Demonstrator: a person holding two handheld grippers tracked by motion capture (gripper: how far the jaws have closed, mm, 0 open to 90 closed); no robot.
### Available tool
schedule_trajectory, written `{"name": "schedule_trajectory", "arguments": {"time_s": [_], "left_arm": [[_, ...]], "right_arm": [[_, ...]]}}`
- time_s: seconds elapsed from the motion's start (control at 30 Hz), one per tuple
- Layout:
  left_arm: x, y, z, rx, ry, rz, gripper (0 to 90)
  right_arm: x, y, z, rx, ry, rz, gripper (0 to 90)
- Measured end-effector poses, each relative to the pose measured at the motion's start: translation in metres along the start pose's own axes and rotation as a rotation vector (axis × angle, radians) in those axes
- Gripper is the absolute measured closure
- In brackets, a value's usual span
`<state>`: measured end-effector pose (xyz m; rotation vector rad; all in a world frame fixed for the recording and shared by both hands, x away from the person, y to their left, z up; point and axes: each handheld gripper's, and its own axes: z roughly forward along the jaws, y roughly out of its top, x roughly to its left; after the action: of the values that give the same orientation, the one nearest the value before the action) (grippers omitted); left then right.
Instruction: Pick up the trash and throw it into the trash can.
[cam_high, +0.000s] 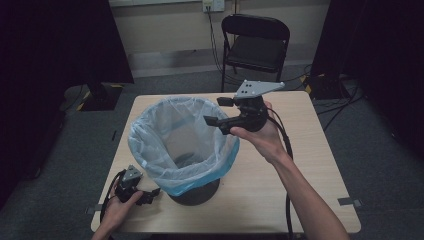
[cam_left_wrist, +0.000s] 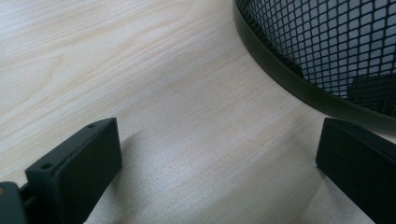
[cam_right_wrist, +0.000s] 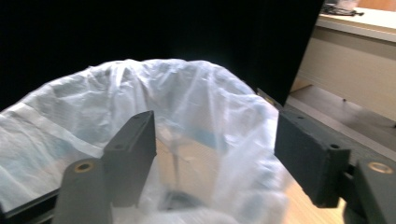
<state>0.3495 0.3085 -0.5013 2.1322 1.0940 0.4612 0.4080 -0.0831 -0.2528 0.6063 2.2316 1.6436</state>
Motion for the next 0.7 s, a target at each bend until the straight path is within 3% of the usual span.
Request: {"name": "schedule_trajectory", "arguments": {"time_s": [0.03, 0.2, 0.3, 0.43, 0.57, 0.7], "left_arm": [[0.000, 0.000, 0.000, 0.000, 0.000, 0.000, 0.0], [0.000, 0.000, 0.000, 0.000, 0.000, 0.000, 0.0], [0.000, 0.000, 0.000, 0.000, 0.000, -0.001, 0.0], [0.000, 0.000, 0.000, 0.000, 0.000, 0.000, 0.0], [0.000, 0.000, 0.000, -0.001, 0.000, -0.001, 0.0], [0.000, 0.000, 0.000, -0.001, 0.000, 0.000, 0.0]], "right_arm": [[0.000, 0.000, 0.000, 0.000, 0.000, 0.000, 25.5], [-0.016, -0.005, -0.015, -0.013, -0.094, 0.037, 23.2], [-0.021, -0.006, -0.021, -0.018, -0.113, 0.044, 22.9], [-0.032, -0.012, -0.035, -0.019, -0.216, 0.055, 19.3], [-0.041, -0.022, -0.045, 0.003, -0.282, 0.067, 17.5], [-0.051, -0.035, -0.054, 0.022, -0.318, 0.090, 17.2]]}}
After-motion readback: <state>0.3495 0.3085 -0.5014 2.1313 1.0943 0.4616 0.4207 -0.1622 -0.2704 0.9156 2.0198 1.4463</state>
